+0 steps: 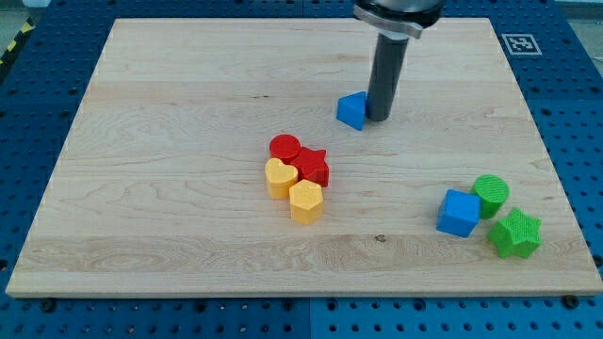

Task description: Move your arm closer to blue cube

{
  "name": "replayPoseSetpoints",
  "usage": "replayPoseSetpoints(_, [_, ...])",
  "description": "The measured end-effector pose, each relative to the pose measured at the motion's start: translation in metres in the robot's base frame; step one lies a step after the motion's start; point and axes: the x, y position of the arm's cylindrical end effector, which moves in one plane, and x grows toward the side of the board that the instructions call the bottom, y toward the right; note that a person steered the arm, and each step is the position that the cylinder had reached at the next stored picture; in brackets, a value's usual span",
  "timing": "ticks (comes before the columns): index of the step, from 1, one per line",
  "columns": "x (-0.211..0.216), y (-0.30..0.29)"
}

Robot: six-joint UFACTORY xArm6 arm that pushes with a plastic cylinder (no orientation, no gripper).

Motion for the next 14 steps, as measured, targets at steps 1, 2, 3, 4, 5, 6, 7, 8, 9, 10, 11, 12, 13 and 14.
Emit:
replayPoseSetpoints(1, [0.000, -0.031])
replayPoseSetpoints(2, [-0.001, -0.072])
replayPoseSetpoints(3, [-0.001, -0.094])
replayPoseSetpoints(4, [0.007, -0.071])
replayPoseSetpoints(5, [0.049, -0.022])
replayPoseSetpoints(6, [0.079, -0.012])
replayPoseSetpoints(7, [0.082, -0.012])
replayPoseSetpoints(8, [0.084, -0.012])
replayPoseSetpoints(9, [0.084, -0.012])
replayPoseSetpoints(10, [0.089, -0.012])
replayPoseSetpoints(11, [0.092, -0.012])
replayPoseSetpoints(12, [0.092, -0.012])
replayPoseSetpoints(13, [0.114, -0.012])
replayPoseSetpoints(14, [0.151, -0.009])
